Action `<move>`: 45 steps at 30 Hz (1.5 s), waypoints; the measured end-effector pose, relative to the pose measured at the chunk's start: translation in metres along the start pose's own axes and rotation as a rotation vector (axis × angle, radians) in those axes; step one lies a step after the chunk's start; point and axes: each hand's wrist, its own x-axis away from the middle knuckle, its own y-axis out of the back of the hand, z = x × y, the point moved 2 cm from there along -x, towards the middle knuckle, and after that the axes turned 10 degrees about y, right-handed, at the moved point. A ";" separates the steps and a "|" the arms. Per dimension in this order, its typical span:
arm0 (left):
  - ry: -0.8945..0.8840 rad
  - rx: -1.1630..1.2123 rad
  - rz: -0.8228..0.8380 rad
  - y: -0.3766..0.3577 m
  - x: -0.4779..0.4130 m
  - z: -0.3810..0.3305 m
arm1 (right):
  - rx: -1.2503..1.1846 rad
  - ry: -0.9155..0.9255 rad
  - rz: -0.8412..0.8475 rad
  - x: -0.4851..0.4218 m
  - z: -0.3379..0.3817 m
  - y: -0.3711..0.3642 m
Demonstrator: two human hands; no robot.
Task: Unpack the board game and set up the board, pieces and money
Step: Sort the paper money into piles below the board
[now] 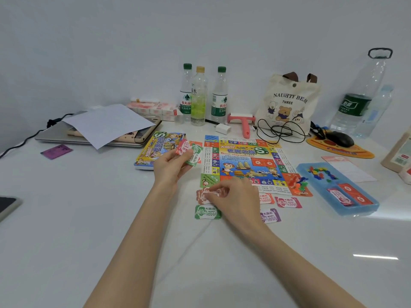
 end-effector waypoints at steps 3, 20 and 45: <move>0.001 0.008 -0.002 0.000 0.001 0.000 | 0.033 0.029 0.010 -0.005 -0.001 0.001; 0.010 0.018 -0.010 0.001 0.000 -0.001 | 0.055 0.306 0.532 -0.035 -0.008 0.017; 0.008 0.038 -0.005 0.002 0.004 -0.004 | -0.088 0.397 0.674 -0.043 0.015 0.017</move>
